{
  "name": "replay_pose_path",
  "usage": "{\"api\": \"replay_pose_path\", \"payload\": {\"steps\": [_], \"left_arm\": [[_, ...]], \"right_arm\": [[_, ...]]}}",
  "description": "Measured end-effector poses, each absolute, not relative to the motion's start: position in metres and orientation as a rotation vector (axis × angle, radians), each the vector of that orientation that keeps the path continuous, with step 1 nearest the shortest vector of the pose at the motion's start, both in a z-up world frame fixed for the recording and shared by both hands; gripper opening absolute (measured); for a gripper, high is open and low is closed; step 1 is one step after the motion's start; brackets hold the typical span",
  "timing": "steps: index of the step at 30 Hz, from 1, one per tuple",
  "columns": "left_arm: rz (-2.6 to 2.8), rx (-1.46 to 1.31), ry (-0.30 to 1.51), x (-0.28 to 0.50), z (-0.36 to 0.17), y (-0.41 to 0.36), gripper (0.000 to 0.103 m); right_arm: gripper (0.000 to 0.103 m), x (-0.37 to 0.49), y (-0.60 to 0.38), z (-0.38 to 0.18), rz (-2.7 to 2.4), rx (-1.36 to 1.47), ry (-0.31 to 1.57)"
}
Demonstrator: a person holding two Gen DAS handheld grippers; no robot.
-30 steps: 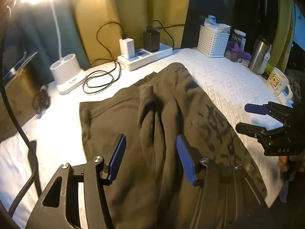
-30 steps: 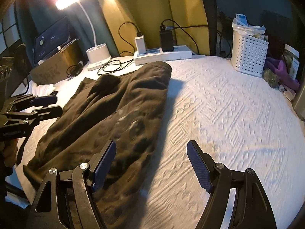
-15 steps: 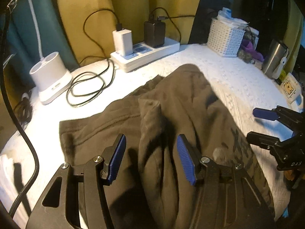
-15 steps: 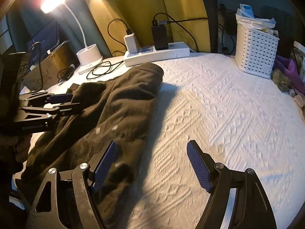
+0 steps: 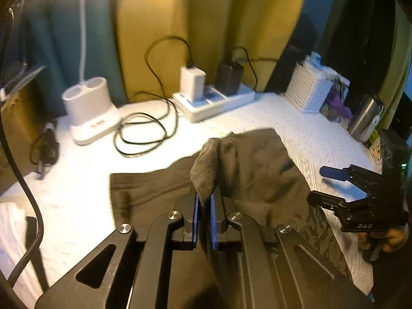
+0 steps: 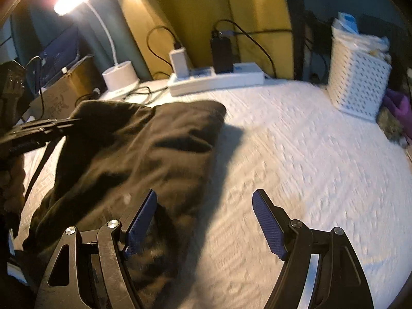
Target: Fold small clothes
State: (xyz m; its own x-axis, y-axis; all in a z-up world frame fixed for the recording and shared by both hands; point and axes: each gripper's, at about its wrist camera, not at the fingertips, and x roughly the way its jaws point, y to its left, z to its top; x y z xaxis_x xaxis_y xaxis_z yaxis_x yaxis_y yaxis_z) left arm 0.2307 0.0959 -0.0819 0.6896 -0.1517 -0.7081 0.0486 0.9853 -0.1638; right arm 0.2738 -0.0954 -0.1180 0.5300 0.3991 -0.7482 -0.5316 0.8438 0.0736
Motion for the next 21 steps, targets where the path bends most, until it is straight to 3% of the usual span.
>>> {"api": "replay_pose_path", "payload": {"steps": [7,21], "left_arm": [[-0.073,-0.178,0.788,0.223,-0.077,0.123,0.006],[-0.043,-0.291,0.891,0.238,-0.131,0.169,0.006]], "right_arm": [[0.078,0.293,-0.069,-0.110,0.620,-0.169,0.806],[0.078,0.316,-0.041,-0.127,0.580,-0.196,0.867]]}}
